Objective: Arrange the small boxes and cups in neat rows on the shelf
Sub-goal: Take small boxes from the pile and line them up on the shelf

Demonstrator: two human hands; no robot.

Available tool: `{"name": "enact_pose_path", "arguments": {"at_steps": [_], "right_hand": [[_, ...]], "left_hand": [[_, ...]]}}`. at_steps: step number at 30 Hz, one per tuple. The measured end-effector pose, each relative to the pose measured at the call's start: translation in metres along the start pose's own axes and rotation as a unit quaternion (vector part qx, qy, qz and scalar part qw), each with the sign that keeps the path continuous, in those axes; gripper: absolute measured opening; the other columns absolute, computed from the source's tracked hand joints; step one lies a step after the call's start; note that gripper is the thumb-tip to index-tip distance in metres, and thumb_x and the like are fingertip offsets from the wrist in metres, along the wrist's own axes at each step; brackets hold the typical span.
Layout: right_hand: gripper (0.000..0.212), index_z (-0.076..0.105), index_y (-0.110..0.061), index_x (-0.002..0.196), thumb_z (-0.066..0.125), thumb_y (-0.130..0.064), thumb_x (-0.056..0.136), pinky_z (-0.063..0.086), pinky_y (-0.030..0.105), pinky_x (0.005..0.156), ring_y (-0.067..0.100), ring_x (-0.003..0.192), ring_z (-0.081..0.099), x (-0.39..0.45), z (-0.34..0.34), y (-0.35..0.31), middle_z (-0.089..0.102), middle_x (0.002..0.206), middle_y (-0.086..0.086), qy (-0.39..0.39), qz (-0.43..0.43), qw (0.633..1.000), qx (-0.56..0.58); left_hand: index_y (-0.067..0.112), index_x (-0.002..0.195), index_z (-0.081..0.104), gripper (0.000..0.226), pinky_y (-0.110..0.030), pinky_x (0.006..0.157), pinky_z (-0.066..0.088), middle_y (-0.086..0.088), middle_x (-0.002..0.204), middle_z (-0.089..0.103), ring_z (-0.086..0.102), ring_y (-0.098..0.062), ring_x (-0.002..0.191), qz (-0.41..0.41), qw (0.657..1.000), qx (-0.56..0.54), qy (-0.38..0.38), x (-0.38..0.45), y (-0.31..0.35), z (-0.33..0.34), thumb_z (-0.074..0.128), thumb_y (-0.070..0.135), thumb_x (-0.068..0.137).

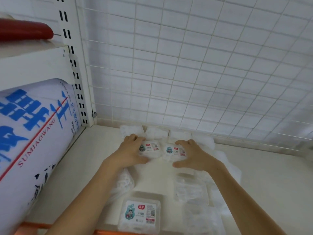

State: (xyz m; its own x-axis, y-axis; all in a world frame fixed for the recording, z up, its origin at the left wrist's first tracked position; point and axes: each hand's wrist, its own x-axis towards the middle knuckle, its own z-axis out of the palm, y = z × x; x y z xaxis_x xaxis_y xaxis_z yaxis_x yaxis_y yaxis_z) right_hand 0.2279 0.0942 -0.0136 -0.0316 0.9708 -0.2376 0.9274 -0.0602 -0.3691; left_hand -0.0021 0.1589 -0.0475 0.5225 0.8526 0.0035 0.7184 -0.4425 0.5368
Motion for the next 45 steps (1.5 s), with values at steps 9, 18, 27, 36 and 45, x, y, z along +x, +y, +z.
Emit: {"name": "enact_pose_path", "arguments": {"at_steps": [9,18,27,36,45], "right_hand": [[0.063,0.039,-0.022,0.130,0.070,-0.025,0.075,0.038,0.022,0.085,0.015,0.110,0.036,-0.027,-0.001,-0.013,0.035,0.121,-0.002,0.195,-0.069,0.978,-0.030],[0.068,0.046,-0.026,0.127,0.080,-0.030,0.068,0.033,0.010,0.081,0.009,0.107,0.034,-0.170,-0.031,0.057,0.036,0.116,-0.008,0.367,-0.012,0.930,0.030],[0.068,0.052,-0.018,0.125,0.070,-0.032,0.061,0.036,0.026,0.087,0.013,0.104,0.035,-0.361,0.009,0.169,0.040,0.114,-0.001,0.408,0.149,0.901,0.009],[0.071,0.043,-0.030,0.130,0.077,-0.029,0.067,0.038,0.017,0.089,0.008,0.112,0.031,-0.536,0.072,0.243,0.030,0.113,-0.015,0.405,0.285,0.867,0.062],[0.074,0.041,-0.030,0.131,0.063,-0.042,0.062,0.028,0.011,0.086,0.004,0.114,0.029,-0.613,0.086,0.295,0.024,0.111,-0.033,0.416,0.335,0.843,0.061]], "left_hand": [[0.017,0.131,0.041,0.068,-0.021,0.088,0.027,0.000,0.116,0.035,0.022,-0.010,0.102,0.084,0.990,-0.011,0.111,-0.006,0.017,-0.009,0.071,0.017,0.070],[0.017,0.130,0.042,0.070,-0.011,0.088,0.025,0.013,0.114,0.033,0.022,0.000,0.102,0.258,0.955,-0.014,0.144,-0.029,0.132,-0.011,0.077,0.021,0.070],[0.016,0.122,0.049,0.073,0.003,0.091,0.018,0.007,0.115,0.038,0.031,-0.006,0.109,0.368,0.924,-0.102,-0.026,-0.072,0.292,0.125,0.051,0.051,0.057],[0.016,0.126,0.044,0.078,0.005,0.087,0.017,0.007,0.116,0.031,0.027,-0.003,0.111,0.404,0.896,-0.120,-0.137,-0.135,0.417,0.259,0.060,0.049,0.057],[0.024,0.127,0.041,0.064,0.001,0.082,0.028,0.009,0.114,0.034,0.028,-0.001,0.106,0.432,0.876,-0.105,-0.188,-0.146,0.497,0.332,0.073,0.025,0.072]]}}
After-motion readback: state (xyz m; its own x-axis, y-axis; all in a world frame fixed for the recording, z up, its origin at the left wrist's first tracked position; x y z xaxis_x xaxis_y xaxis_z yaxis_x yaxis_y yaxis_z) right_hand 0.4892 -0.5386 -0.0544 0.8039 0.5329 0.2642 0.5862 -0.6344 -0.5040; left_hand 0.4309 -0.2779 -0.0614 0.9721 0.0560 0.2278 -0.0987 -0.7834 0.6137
